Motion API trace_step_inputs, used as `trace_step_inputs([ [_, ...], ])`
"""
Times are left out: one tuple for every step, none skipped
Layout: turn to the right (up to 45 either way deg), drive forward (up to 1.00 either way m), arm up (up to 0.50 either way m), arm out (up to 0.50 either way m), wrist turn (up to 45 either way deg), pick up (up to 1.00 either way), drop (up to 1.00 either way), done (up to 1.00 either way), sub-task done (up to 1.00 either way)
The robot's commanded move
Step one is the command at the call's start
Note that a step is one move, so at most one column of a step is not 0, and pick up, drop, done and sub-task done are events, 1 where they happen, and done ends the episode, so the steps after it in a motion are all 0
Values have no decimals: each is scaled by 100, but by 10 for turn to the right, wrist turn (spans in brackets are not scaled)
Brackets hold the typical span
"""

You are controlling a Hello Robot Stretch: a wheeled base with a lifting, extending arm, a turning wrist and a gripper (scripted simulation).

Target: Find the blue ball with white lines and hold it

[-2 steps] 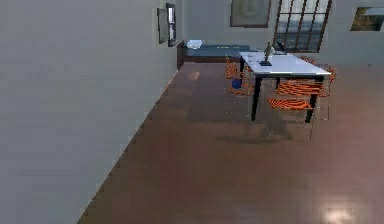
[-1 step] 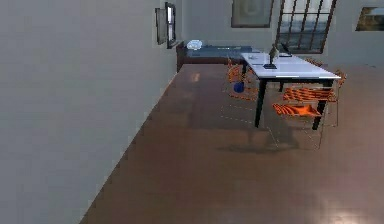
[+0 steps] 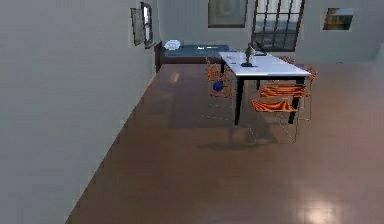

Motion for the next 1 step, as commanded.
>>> trace_step_inputs([
  [0,100,0,0,0,0,0,0,0],
])
